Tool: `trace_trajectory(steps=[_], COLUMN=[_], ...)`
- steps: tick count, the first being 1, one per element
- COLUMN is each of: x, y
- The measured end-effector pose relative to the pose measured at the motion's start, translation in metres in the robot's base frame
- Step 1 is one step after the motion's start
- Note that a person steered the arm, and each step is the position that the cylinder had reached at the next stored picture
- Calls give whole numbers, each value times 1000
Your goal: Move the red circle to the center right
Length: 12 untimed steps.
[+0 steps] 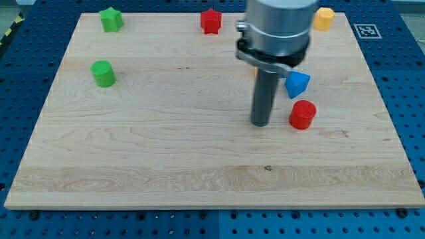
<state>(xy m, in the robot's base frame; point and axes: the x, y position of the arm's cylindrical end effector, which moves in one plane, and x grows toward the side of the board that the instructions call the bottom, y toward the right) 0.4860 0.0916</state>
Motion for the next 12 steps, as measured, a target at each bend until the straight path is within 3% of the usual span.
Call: trace_trajectory(steps=[1,6,12], x=[3,14,-33], y=[47,113,100])
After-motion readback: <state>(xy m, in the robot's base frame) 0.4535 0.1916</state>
